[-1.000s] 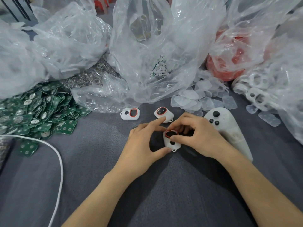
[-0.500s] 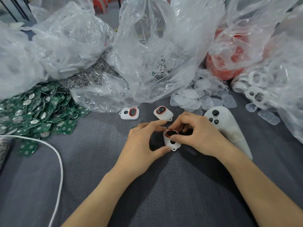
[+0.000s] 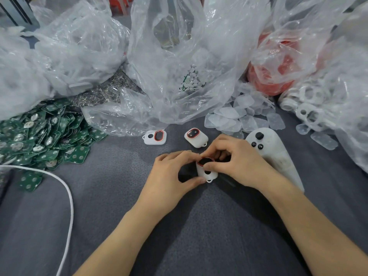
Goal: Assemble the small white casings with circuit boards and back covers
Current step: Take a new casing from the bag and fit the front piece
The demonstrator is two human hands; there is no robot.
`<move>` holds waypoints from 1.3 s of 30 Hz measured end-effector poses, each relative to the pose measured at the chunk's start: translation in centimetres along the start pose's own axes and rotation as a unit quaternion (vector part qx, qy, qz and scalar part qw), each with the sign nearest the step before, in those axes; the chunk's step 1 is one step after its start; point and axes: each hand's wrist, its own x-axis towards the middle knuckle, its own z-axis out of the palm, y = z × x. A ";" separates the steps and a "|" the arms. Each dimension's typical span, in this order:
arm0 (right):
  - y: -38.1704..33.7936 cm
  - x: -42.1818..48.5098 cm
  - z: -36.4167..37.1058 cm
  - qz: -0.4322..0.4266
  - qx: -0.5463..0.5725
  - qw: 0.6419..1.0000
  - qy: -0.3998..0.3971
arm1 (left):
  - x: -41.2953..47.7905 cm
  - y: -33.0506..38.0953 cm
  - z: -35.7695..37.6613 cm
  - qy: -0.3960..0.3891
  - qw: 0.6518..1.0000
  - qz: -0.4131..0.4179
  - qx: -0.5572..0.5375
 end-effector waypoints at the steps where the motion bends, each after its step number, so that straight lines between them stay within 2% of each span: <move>1: 0.0 0.0 0.0 0.000 -0.004 1.000 -0.001 | 0.0 0.0 0.0 -0.003 1.000 0.002 0.000; 19: -0.2 -0.1 -0.3 0.008 -0.003 1.000 -0.009 | -0.1 0.0 0.2 0.010 1.000 0.000 0.003; 30: -0.4 -0.1 -0.5 0.012 -0.010 1.000 -0.020 | 0.1 0.2 0.2 -0.022 0.999 0.026 0.015; 39: 0.0 -0.2 -0.5 0.037 0.039 0.998 -0.010 | 0.1 0.5 0.0 -0.007 1.000 0.025 0.014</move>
